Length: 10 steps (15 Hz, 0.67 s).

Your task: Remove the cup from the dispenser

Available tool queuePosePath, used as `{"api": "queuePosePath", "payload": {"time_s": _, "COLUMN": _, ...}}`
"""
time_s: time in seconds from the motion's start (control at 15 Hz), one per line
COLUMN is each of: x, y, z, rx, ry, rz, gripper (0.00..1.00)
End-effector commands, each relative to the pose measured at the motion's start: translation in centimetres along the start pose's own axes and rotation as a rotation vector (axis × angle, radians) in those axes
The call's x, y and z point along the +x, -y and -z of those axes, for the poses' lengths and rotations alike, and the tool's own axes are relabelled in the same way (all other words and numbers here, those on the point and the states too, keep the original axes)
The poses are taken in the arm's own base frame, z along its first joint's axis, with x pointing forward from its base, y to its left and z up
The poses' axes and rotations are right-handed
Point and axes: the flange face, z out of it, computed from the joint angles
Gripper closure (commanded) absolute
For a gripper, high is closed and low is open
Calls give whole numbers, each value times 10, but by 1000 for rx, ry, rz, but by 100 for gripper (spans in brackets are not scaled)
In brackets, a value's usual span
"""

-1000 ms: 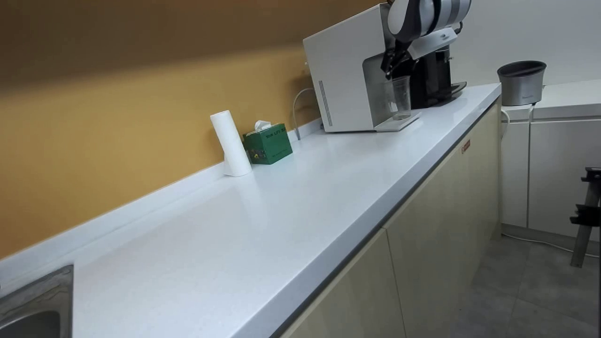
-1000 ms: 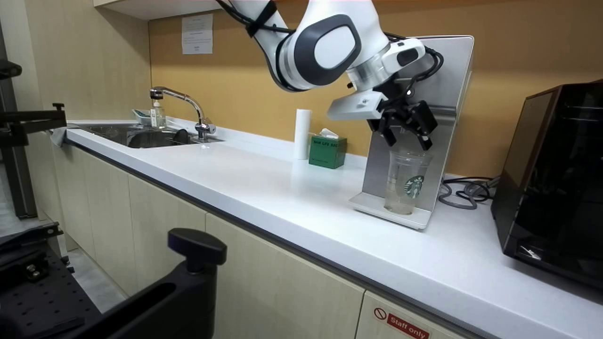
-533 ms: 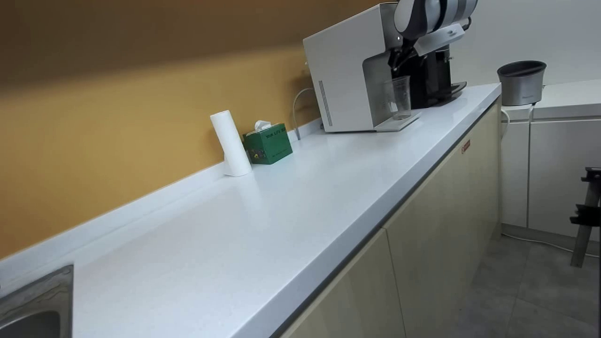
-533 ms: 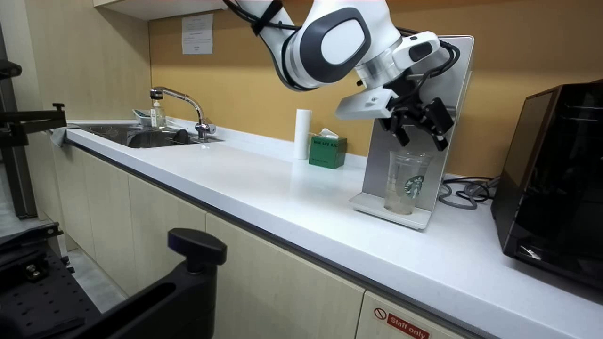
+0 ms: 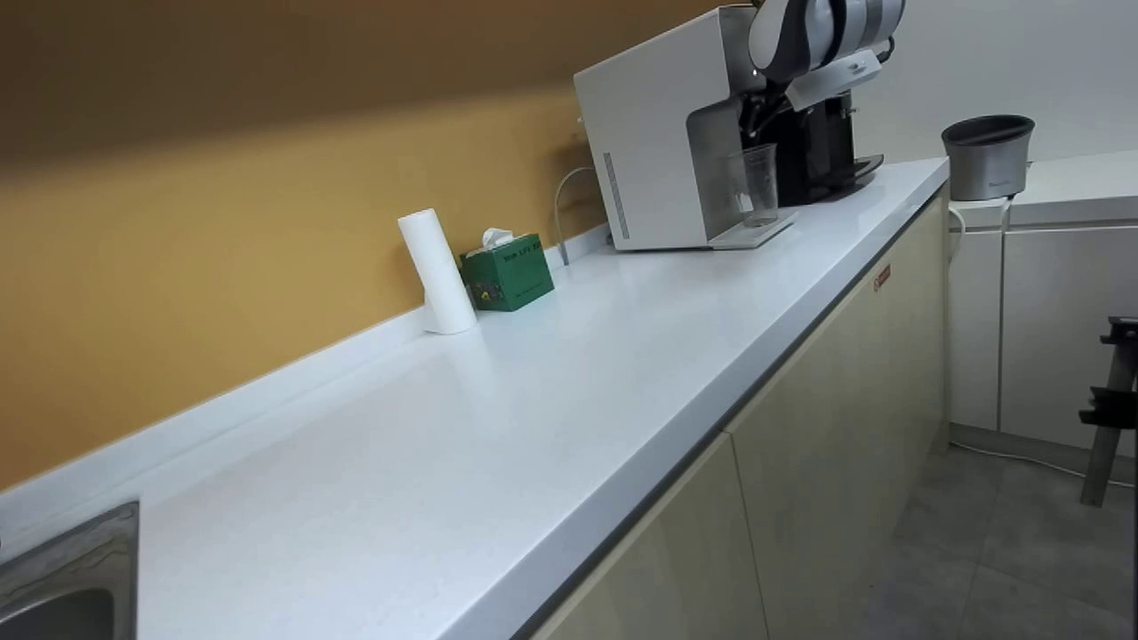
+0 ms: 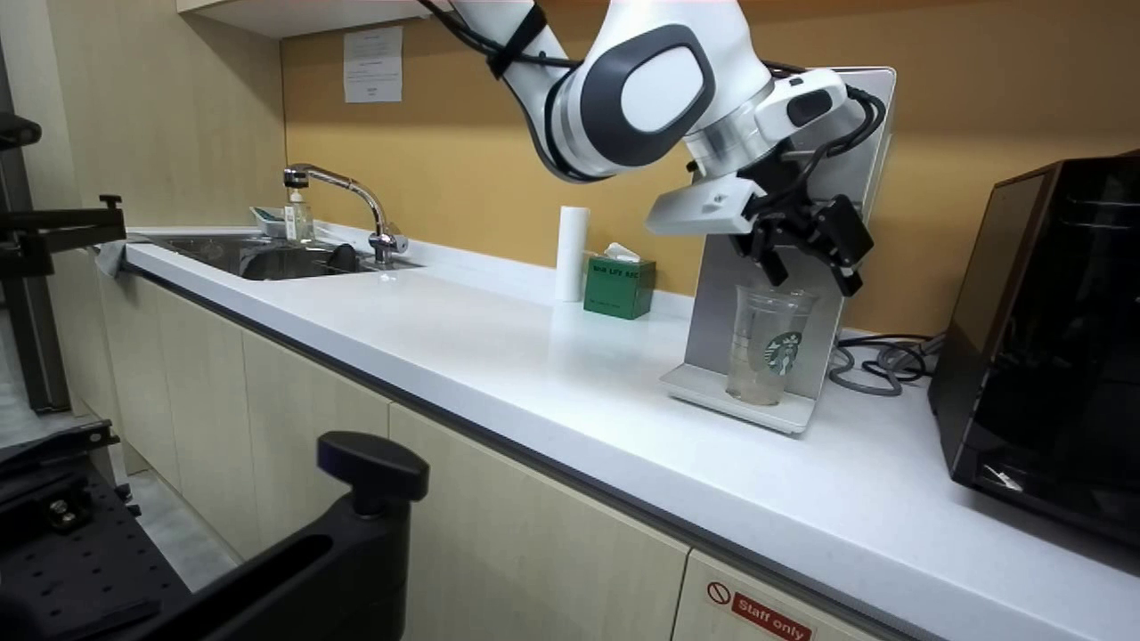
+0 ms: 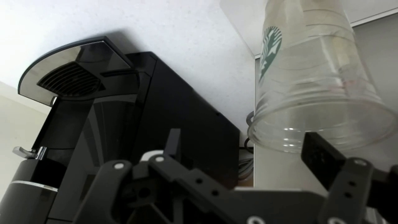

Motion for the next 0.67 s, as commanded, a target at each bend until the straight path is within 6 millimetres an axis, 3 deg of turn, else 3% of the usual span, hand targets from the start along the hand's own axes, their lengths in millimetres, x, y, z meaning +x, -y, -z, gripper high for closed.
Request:
{"api": "queuePosePath", "payload": {"time_s": 0.0, "x": 7, "y": 1, "z": -10, "rx": -13, "ry": 8, "rz": -22, "gripper": 0}}
{"api": "queuePosePath", "payload": {"time_s": 0.13, "x": 6, "y": 3, "z": -13, "rx": -11, "ry": 20, "rz": -15, "gripper": 0}}
{"api": "queuePosePath", "payload": {"time_s": 0.2, "x": 5, "y": 5, "z": -13, "rx": -6, "ry": 26, "rz": -15, "gripper": 25}}
{"api": "queuePosePath", "payload": {"time_s": 0.27, "x": 5, "y": 6, "z": -13, "rx": -4, "ry": 29, "rz": -12, "gripper": 26}}
{"api": "queuePosePath", "payload": {"time_s": 0.6, "x": 5, "y": 12, "z": -10, "rx": 15, "ry": 63, "rz": -12, "gripper": 62}}
